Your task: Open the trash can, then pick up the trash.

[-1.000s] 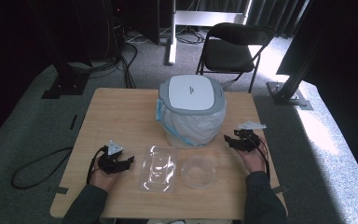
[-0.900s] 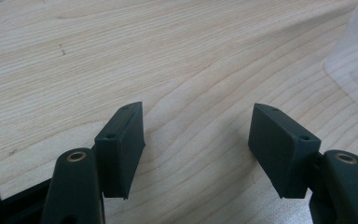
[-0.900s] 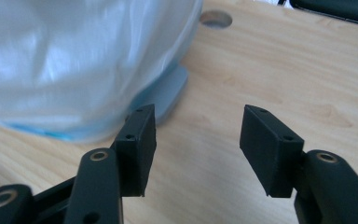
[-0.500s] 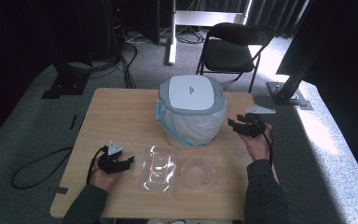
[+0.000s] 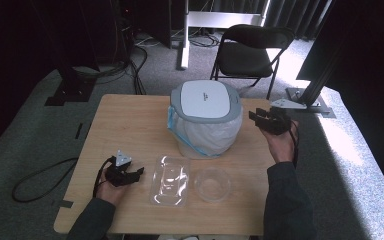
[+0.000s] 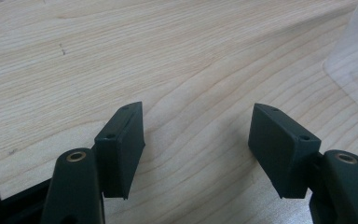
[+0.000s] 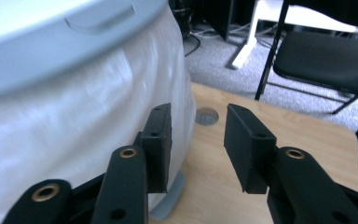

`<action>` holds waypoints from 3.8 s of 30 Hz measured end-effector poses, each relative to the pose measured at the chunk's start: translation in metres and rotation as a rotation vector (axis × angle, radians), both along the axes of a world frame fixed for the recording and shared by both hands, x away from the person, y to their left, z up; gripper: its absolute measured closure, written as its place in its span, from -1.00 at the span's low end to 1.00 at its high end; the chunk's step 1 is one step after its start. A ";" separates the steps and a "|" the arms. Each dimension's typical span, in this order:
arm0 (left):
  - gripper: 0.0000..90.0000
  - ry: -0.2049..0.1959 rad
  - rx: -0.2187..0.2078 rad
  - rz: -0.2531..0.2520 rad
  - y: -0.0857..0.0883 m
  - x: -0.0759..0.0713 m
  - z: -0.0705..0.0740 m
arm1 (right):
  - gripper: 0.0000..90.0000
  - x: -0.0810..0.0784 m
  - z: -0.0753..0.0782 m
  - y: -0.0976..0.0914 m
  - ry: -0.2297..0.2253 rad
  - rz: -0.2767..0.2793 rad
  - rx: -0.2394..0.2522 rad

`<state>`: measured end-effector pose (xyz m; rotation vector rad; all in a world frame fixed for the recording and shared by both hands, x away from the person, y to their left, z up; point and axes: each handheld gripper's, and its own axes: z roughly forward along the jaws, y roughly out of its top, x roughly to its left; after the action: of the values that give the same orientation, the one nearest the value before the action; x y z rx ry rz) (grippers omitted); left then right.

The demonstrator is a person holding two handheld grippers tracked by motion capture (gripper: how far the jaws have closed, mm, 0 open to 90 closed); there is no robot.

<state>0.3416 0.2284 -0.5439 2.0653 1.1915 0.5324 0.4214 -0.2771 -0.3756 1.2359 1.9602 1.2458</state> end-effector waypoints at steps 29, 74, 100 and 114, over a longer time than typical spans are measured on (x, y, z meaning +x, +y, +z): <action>-0.20 -0.001 0.000 0.001 0.000 0.000 0.000 | 0.97 0.020 0.046 0.055 -0.063 0.107 -0.010; -0.03 0.021 -0.013 -0.016 0.001 -0.005 0.004 | 0.07 -0.002 0.032 0.030 -0.133 -0.027 -0.057; 0.25 -0.117 -0.242 -0.212 -0.033 -0.042 0.055 | -0.10 -0.036 -0.100 0.011 0.043 -0.051 -0.235; 0.78 -0.073 -0.097 -0.223 -0.040 -0.035 0.045 | -0.12 -0.054 -0.140 0.016 0.093 -0.053 -0.284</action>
<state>0.3066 0.1883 -0.4990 2.0449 0.9121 0.4314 0.3672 -0.2614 -0.5159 1.2090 2.0712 0.8607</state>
